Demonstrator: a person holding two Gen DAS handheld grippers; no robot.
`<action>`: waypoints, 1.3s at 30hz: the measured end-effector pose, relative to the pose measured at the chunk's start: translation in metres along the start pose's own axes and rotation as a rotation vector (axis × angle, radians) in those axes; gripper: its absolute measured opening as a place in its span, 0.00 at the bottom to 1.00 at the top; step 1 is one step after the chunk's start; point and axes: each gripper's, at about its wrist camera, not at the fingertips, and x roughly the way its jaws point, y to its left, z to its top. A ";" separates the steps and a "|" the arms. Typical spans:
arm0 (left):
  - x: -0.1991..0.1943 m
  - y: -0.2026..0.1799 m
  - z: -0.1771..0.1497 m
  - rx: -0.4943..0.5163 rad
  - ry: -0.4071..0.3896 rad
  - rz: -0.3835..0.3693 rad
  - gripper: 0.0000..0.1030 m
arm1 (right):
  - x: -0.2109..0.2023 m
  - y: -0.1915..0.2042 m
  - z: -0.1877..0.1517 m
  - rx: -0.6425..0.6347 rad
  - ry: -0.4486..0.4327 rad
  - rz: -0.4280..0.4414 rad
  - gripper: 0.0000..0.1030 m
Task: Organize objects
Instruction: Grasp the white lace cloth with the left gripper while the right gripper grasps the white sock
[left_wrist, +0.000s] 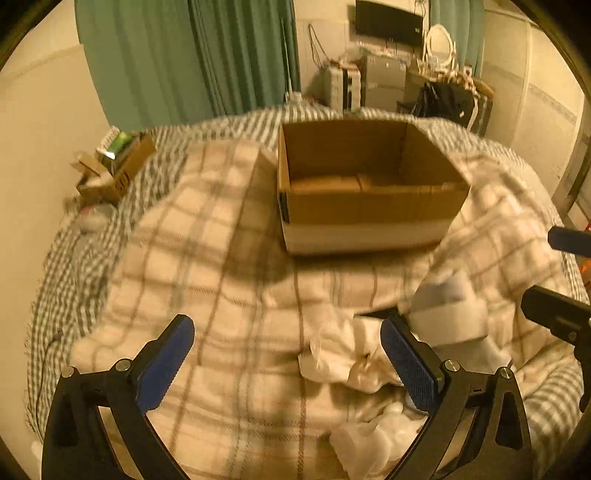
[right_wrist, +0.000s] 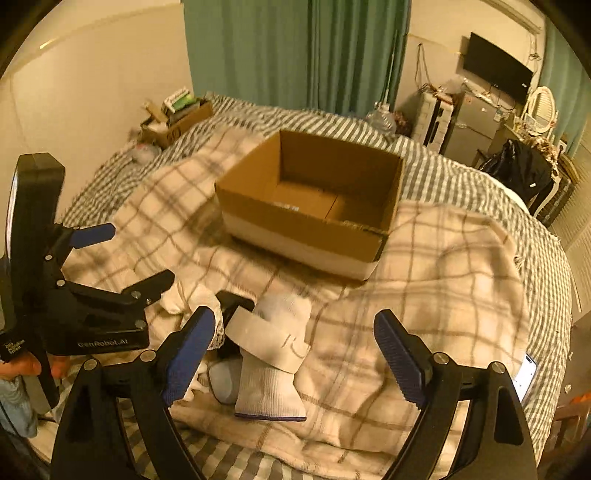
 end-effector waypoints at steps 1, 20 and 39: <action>0.003 0.000 -0.001 0.001 0.009 -0.007 1.00 | 0.004 0.000 -0.001 0.001 0.009 0.001 0.85; 0.051 -0.025 -0.030 0.080 0.135 -0.166 0.65 | 0.053 -0.001 -0.019 -0.006 0.185 -0.013 0.85; 0.021 -0.002 -0.013 0.017 0.058 -0.313 0.19 | 0.065 0.006 -0.038 -0.006 0.356 0.116 0.23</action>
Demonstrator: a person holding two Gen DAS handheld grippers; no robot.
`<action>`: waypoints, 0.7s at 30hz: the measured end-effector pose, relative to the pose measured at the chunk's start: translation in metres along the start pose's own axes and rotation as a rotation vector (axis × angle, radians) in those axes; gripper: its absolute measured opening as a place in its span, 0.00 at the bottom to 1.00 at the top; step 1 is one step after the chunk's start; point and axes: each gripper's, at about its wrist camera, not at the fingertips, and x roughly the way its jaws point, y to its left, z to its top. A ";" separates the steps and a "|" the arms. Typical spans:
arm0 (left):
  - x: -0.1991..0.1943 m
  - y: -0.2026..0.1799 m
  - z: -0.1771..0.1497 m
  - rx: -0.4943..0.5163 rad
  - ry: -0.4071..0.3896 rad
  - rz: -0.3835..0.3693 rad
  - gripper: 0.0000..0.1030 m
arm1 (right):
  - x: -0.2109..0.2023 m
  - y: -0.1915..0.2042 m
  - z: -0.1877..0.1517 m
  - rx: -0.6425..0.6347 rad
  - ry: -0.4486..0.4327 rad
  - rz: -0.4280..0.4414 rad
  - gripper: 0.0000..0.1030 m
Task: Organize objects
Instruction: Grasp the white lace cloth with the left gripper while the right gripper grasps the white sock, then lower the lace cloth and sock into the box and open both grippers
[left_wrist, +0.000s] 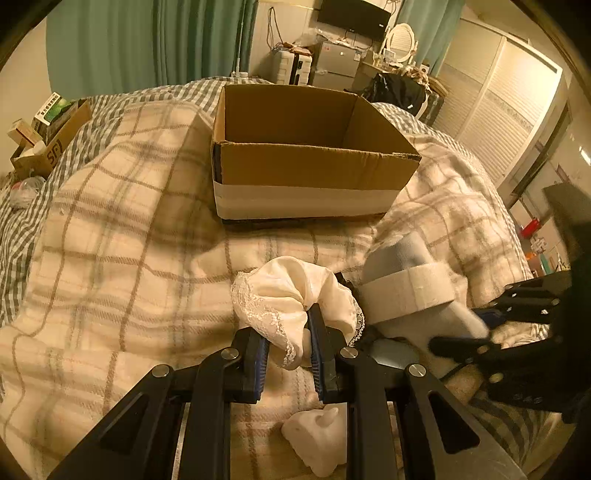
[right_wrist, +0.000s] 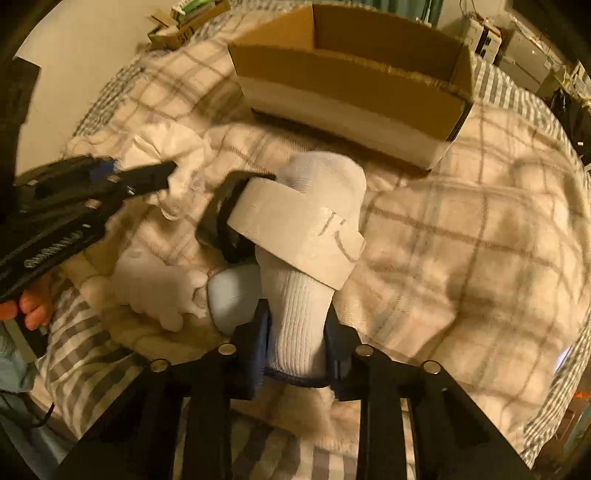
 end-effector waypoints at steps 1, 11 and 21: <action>-0.001 0.000 -0.003 0.000 -0.001 -0.002 0.19 | -0.007 0.002 0.001 -0.008 -0.019 -0.010 0.22; -0.013 0.004 0.002 -0.015 -0.019 -0.023 0.19 | -0.080 0.010 0.006 -0.052 -0.252 -0.107 0.22; -0.059 0.006 0.087 0.015 -0.161 -0.003 0.19 | -0.133 -0.003 0.059 -0.045 -0.418 -0.175 0.22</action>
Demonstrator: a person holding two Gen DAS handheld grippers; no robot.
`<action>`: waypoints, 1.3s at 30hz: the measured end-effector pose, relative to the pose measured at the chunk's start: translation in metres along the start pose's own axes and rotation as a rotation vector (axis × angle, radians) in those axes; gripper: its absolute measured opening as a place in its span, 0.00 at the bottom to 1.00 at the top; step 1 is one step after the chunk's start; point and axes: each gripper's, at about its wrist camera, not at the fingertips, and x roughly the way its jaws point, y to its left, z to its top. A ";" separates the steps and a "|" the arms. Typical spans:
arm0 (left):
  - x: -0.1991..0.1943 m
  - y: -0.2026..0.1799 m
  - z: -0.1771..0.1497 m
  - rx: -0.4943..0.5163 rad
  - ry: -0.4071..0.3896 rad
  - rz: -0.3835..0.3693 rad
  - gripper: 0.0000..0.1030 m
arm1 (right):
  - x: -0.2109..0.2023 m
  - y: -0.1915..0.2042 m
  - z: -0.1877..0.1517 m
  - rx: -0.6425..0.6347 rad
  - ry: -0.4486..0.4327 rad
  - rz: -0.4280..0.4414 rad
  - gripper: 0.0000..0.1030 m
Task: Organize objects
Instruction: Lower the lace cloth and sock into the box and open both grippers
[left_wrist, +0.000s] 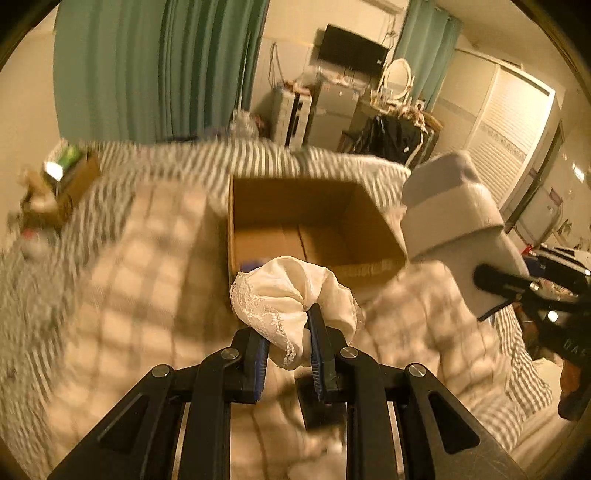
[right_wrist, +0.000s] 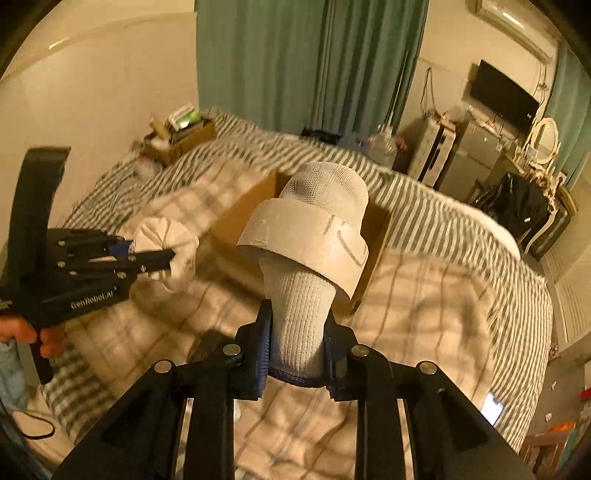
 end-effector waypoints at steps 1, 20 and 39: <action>-0.001 -0.003 0.011 0.022 -0.024 0.013 0.19 | 0.000 -0.003 0.006 0.001 -0.012 -0.006 0.22; 0.126 0.008 0.057 0.018 0.003 0.012 0.19 | 0.117 -0.040 0.049 -0.038 0.003 -0.008 0.22; 0.039 -0.011 0.055 0.044 -0.040 0.047 0.93 | 0.027 -0.040 0.050 0.067 -0.110 -0.007 0.69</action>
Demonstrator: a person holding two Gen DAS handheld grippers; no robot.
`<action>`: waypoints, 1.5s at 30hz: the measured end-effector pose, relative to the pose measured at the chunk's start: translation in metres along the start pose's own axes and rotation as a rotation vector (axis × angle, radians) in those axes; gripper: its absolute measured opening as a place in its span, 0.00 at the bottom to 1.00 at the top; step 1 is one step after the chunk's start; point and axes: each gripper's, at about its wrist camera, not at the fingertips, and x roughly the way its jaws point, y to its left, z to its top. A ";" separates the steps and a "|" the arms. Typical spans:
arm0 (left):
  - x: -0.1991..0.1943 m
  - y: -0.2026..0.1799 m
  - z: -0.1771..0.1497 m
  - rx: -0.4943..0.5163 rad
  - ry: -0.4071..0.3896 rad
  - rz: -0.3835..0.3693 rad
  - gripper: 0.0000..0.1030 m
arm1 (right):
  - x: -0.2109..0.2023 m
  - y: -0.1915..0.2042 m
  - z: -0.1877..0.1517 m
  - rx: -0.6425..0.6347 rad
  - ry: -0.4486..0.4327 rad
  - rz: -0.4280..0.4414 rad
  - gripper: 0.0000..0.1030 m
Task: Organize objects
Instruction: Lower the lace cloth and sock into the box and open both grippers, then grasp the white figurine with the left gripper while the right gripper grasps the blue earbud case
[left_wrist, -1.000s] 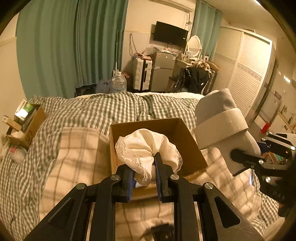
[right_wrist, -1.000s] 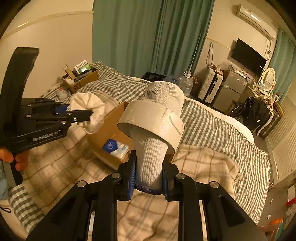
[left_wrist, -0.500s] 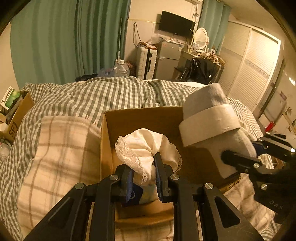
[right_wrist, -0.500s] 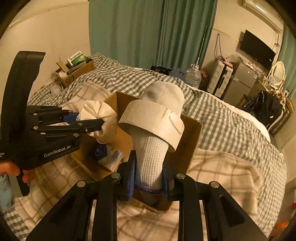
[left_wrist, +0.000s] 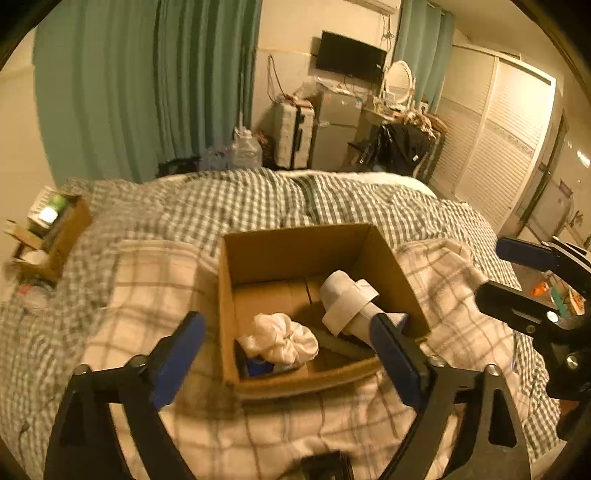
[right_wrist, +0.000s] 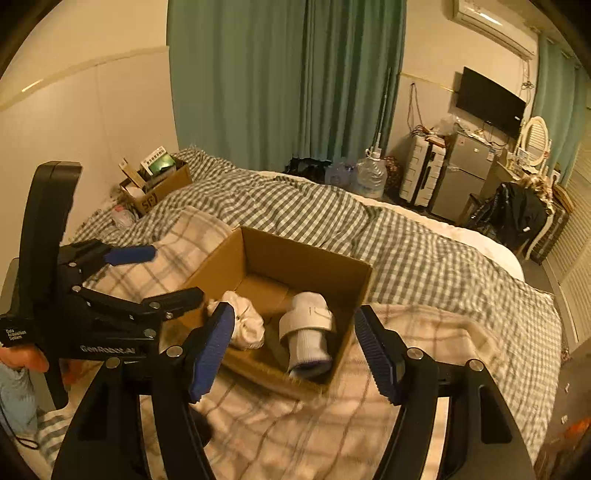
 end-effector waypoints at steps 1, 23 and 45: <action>-0.011 -0.002 -0.002 0.003 -0.012 0.010 0.93 | -0.011 0.002 -0.004 0.006 -0.003 0.001 0.71; -0.039 -0.013 -0.154 -0.034 0.126 0.165 0.97 | -0.037 0.041 -0.115 0.088 0.202 0.054 0.74; -0.012 -0.041 -0.213 0.070 0.305 -0.028 0.66 | 0.009 0.048 -0.142 0.088 0.356 0.032 0.74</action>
